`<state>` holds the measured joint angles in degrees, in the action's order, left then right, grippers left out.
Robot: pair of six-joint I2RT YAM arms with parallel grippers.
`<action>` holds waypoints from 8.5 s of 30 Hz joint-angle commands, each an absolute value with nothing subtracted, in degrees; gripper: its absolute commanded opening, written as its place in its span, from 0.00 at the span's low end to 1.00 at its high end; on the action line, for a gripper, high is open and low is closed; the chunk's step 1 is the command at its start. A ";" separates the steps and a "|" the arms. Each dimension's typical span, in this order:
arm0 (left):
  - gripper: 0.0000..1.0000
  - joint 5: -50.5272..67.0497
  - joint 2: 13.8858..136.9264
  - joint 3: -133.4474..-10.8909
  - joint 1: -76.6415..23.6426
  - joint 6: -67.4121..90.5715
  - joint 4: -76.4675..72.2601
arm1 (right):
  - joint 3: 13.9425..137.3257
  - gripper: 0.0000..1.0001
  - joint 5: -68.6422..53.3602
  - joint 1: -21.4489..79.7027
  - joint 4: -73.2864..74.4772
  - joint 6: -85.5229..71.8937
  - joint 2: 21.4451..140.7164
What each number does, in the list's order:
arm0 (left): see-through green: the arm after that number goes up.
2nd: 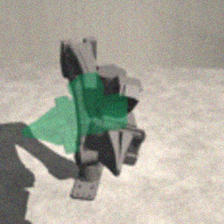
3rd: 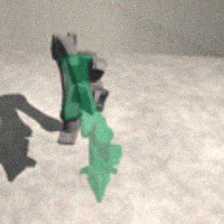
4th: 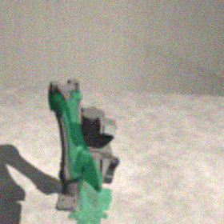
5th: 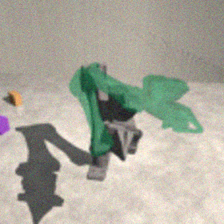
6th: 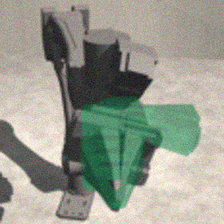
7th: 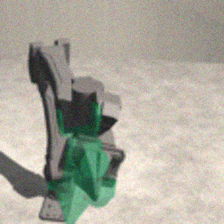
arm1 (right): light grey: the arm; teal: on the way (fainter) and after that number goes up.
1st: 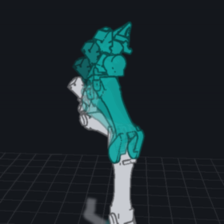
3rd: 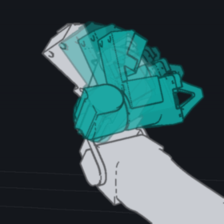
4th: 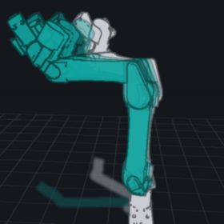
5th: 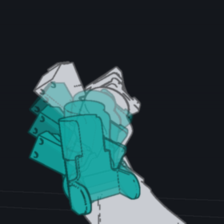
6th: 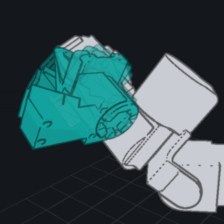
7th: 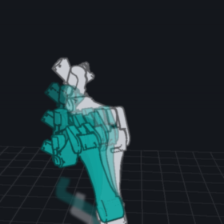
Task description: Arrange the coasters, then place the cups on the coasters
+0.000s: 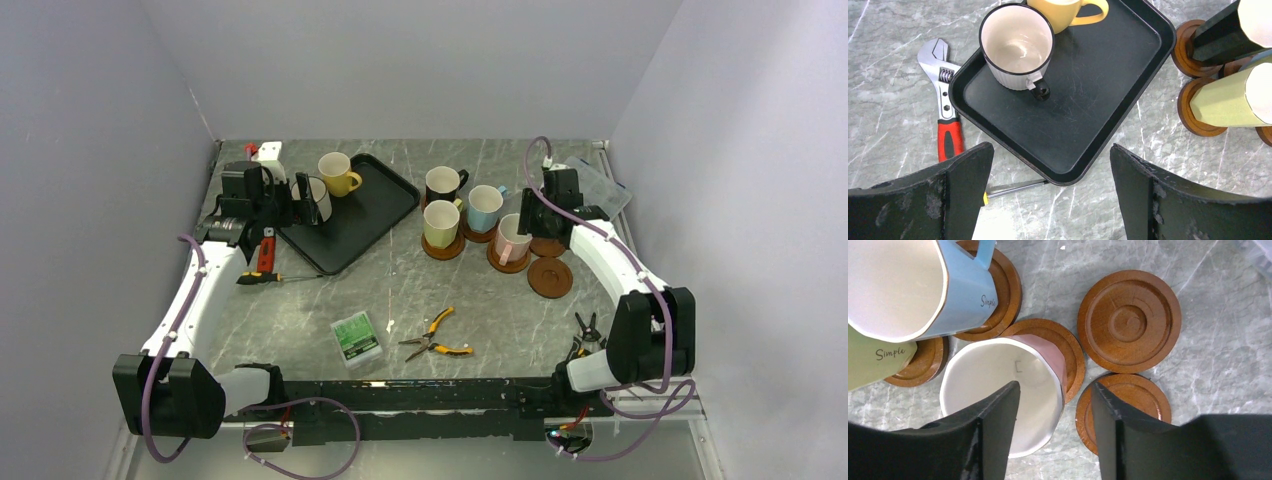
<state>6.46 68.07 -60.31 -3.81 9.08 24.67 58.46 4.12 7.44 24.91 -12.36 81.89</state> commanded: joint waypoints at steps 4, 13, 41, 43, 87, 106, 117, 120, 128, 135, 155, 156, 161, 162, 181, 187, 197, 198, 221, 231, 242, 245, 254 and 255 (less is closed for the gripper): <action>0.92 7.49 68.54 -62.45 -3.52 12.96 23.55 | 62.72 0.75 2.99 7.56 27.06 -12.60 74.71; 0.87 10.70 80.40 -67.76 2.63 23.08 22.75 | 64.01 0.79 0.27 7.57 29.60 -10.97 67.22; 0.42 6.27 108.97 -85.00 4.44 19.69 26.01 | 61.96 0.80 -6.59 7.56 27.25 -9.58 60.89; 0.36 6.07 109.55 -85.35 4.40 19.33 26.33 | 62.12 0.80 -6.67 7.57 27.49 -9.58 60.87; 0.03 -10.67 73.47 -58.26 -35.81 43.88 24.48 | 79.71 0.70 11.63 49.91 30.43 -33.12 87.03; 0.03 -14.25 72.20 -56.40 -38.24 45.44 23.35 | 85.06 0.05 23.03 54.58 36.13 -33.49 97.09; 0.63 -7.76 67.03 -54.56 -38.23 41.79 20.77 | 87.68 0.00 25.79 53.18 38.49 -31.23 92.01; 0.78 -4.70 65.81 -56.21 -38.15 39.81 21.86 | 87.97 0.00 24.83 50.96 39.54 -29.93 88.87; 0.88 6.61 69.53 -69.07 -34.89 30.77 31.04 | 86.58 0.00 20.60 41.51 43.39 -24.31 77.53; 0.88 18.34 69.83 -71.36 -21.51 25.60 31.94 | 84.00 0.00 18.84 30.66 47.95 -16.53 70.20; 0.89 10.20 64.42 -62.93 -8.53 14.40 26.59 | 69.01 0.00 14.97 -2.13 48.60 -10.54 63.45; 0.89 9.02 64.16 -62.36 -8.53 13.95 26.16 | 67.90 0.00 15.38 -2.27 48.00 -9.22 63.46; 0.89 7.09 62.92 -59.37 -8.53 13.01 24.19 | 61.79 0.00 17.89 -2.54 45.76 -5.69 62.59; 0.89 7.31 62.82 -58.99 -8.53 13.07 24.11 | 60.77 0.00 16.42 -2.61 44.42 -4.66 62.28; 0.89 5.44 61.78 -57.61 -10.21 11.56 24.75 | 54.08 0.00 14.91 -5.66 31.71 -9.63 67.10; 0.89 5.55 61.40 -57.44 -10.55 11.36 24.70 | 50.27 0.00 12.24 -6.39 26.71 -5.68 68.30; 0.88 6.15 61.66 -57.22 -10.55 11.25 24.61 | 48.50 0.00 7.11 -6.80 23.73 -2.92 69.55; 0.88 6.13 61.57 -57.15 -10.56 11.23 24.69 | 48.58 0.00 6.77 -6.85 23.66 -2.84 69.94; 0.88 5.72 61.08 -56.95 -11.02 10.03 25.05 | 48.37 0.00 7.47 -7.18 24.72 -2.15 72.81; 0.88 5.46 61.26 -57.00 -11.68 9.76 25.20 | 48.25 0.00 8.32 -7.12 25.88 -2.54 71.99; 0.88 5.19 61.15 -57.03 -12.29 9.58 25.30 | 48.08 0.29 9.32 -7.13 26.10 -3.16 71.46; 0.88 5.10 61.08 -56.98 -12.30 9.58 25.32 | 48.26 0.37 9.50 -7.07 26.17 -3.12 71.41; 0.88 5.68 61.21 -56.95 -12.30 10.14 25.09 | 48.48 0.50 9.11 -7.05 26.43 -3.43 68.91; 0.88 5.73 61.14 -56.89 -12.30 10.23 25.01 | 48.67 0.52 9.48 -7.10 26.67 -3.58 68.60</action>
<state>5.69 62.46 -57.10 -12.10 10.17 26.83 47.22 8.49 -6.87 27.81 -3.05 70.98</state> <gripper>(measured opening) 0.884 0.493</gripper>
